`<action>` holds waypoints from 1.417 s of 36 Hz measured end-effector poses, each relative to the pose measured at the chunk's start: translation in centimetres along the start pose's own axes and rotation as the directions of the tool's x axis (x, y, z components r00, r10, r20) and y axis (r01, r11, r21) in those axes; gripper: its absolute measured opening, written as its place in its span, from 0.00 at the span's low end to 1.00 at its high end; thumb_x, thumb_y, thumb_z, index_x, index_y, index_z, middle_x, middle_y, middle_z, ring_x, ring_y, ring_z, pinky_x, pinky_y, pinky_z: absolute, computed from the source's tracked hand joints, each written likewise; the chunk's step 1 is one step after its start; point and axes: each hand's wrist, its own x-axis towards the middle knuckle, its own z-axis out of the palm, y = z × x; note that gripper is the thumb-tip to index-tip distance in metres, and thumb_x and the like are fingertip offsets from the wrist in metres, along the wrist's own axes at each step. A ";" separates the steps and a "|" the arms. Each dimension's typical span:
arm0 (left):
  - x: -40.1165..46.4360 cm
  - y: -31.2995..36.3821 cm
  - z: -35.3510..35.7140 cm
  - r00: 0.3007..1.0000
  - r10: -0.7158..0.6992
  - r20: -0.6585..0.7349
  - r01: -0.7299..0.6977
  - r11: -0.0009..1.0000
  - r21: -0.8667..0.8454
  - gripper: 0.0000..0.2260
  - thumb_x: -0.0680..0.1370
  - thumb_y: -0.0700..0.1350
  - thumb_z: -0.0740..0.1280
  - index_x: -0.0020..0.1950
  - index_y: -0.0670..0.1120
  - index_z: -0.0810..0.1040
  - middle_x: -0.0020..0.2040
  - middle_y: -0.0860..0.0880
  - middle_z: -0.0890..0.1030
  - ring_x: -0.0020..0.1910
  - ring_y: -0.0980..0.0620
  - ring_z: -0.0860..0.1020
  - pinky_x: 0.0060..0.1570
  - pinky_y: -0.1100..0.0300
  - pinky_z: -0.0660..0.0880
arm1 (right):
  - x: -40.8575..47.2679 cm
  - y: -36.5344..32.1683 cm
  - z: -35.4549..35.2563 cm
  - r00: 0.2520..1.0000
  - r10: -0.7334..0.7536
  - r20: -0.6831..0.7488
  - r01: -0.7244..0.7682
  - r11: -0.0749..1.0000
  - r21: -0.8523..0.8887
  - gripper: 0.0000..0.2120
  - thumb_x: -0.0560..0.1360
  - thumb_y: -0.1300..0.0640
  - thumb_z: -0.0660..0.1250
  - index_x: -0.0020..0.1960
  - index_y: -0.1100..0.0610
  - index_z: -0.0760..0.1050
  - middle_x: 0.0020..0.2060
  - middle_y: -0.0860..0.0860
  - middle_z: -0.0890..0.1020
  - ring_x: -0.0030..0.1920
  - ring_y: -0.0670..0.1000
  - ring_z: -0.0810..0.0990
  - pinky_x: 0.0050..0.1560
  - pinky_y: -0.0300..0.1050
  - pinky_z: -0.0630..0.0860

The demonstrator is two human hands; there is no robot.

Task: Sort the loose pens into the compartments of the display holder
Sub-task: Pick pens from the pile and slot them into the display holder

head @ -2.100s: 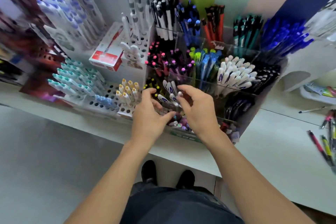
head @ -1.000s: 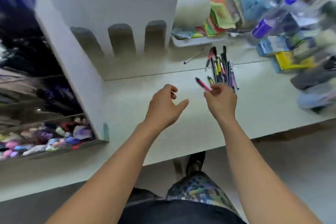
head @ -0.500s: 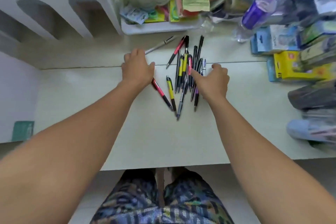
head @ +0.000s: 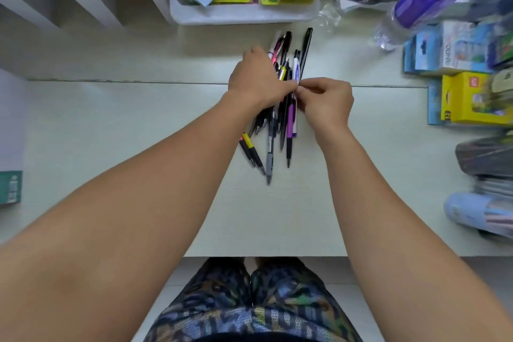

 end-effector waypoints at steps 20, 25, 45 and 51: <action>-2.4 0.0 -0.5 0.992 -0.048 0.116 0.094 0.901 -0.423 0.08 0.82 0.46 0.63 0.46 0.43 0.70 0.37 0.49 0.69 0.33 0.52 0.67 0.31 0.58 0.64 | -2.2 1.4 -2.4 0.999 0.031 0.008 -0.032 0.992 0.123 0.08 0.75 0.58 0.70 0.38 0.50 0.83 0.31 0.44 0.82 0.35 0.45 0.80 0.46 0.49 0.82; -4.7 -0.9 -1.8 0.973 -0.156 0.171 0.231 0.669 -0.706 0.07 0.79 0.46 0.61 0.42 0.48 0.66 0.38 0.45 0.66 0.35 0.49 0.62 0.35 0.56 0.59 | -4.5 0.6 -3.1 0.992 -0.049 -0.114 0.066 0.987 0.147 0.07 0.76 0.59 0.69 0.41 0.53 0.83 0.32 0.42 0.81 0.35 0.42 0.78 0.45 0.46 0.81; -16.4 -8.3 -5.4 0.789 0.210 0.577 0.559 0.143 -0.817 0.03 0.83 0.39 0.59 0.50 0.43 0.70 0.36 0.47 0.71 0.28 0.54 0.66 0.27 0.65 0.65 | -10.0 -5.0 2.4 0.848 -0.133 0.513 -0.046 0.946 0.321 0.14 0.86 0.54 0.58 0.70 0.48 0.72 0.65 0.51 0.77 0.57 0.50 0.81 0.57 0.48 0.77; -19.4 -10.2 -7.1 0.851 0.145 0.505 0.507 0.024 -0.862 0.05 0.83 0.37 0.59 0.52 0.42 0.74 0.36 0.47 0.72 0.27 0.55 0.67 0.27 0.65 0.65 | -13.1 -6.5 5.6 0.706 -0.187 0.683 0.016 0.968 0.249 0.16 0.86 0.56 0.58 0.59 0.63 0.82 0.55 0.54 0.85 0.55 0.51 0.85 0.58 0.54 0.80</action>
